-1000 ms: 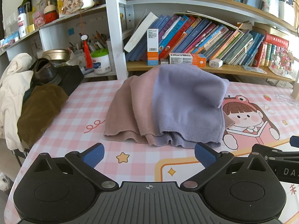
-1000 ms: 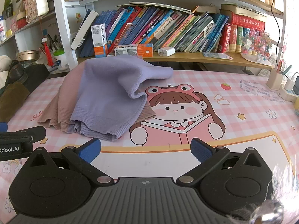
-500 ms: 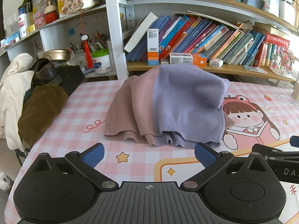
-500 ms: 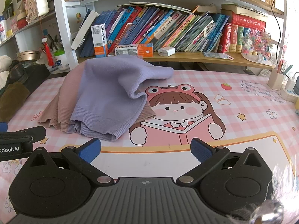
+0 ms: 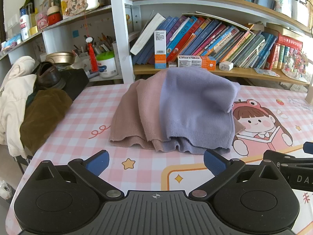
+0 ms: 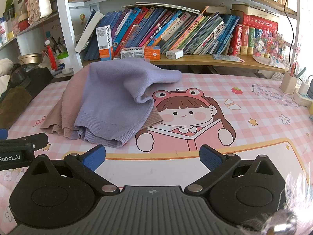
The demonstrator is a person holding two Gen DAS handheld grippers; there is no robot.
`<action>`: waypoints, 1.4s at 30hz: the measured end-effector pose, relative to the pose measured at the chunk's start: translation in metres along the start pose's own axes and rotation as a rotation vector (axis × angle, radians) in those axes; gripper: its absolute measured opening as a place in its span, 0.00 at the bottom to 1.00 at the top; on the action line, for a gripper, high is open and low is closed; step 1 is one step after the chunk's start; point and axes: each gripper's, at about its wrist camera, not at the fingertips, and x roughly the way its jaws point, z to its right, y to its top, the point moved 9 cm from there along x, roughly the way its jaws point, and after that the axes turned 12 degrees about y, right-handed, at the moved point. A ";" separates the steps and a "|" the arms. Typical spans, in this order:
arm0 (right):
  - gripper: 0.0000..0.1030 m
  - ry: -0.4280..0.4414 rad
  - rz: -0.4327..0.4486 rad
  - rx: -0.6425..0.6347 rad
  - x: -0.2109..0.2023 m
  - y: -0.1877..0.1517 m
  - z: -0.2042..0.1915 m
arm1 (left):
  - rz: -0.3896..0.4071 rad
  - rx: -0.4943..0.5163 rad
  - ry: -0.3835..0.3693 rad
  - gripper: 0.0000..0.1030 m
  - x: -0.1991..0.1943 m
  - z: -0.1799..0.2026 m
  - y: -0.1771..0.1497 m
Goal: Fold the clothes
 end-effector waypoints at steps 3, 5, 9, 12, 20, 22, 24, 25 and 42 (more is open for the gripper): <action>1.00 0.001 0.000 -0.001 -0.001 0.000 -0.001 | 0.004 0.001 -0.001 1.00 -0.002 0.000 0.000; 1.00 0.001 0.001 -0.002 -0.001 0.000 -0.001 | 0.007 0.001 -0.002 1.00 -0.003 0.000 0.000; 1.00 0.002 0.001 -0.004 -0.002 -0.001 -0.002 | 0.005 0.000 -0.002 1.00 -0.003 -0.001 -0.001; 1.00 0.002 -0.002 -0.004 -0.001 -0.001 -0.003 | 0.002 0.001 -0.003 1.00 -0.003 -0.001 -0.001; 1.00 -0.001 -0.008 0.002 0.000 -0.002 -0.003 | -0.003 0.006 -0.010 1.00 -0.001 -0.001 -0.002; 1.00 -0.002 -0.011 0.005 0.001 -0.003 -0.003 | -0.006 0.007 -0.012 1.00 0.000 -0.001 -0.002; 1.00 -0.001 -0.013 0.009 0.002 -0.003 -0.003 | -0.006 0.016 -0.026 1.00 0.000 0.000 -0.002; 1.00 0.004 -0.015 0.014 0.003 -0.004 -0.003 | -0.006 0.021 -0.032 1.00 0.001 0.000 -0.002; 1.00 0.159 -0.039 0.257 0.061 0.038 0.024 | -0.017 0.074 -0.106 1.00 0.035 -0.001 0.001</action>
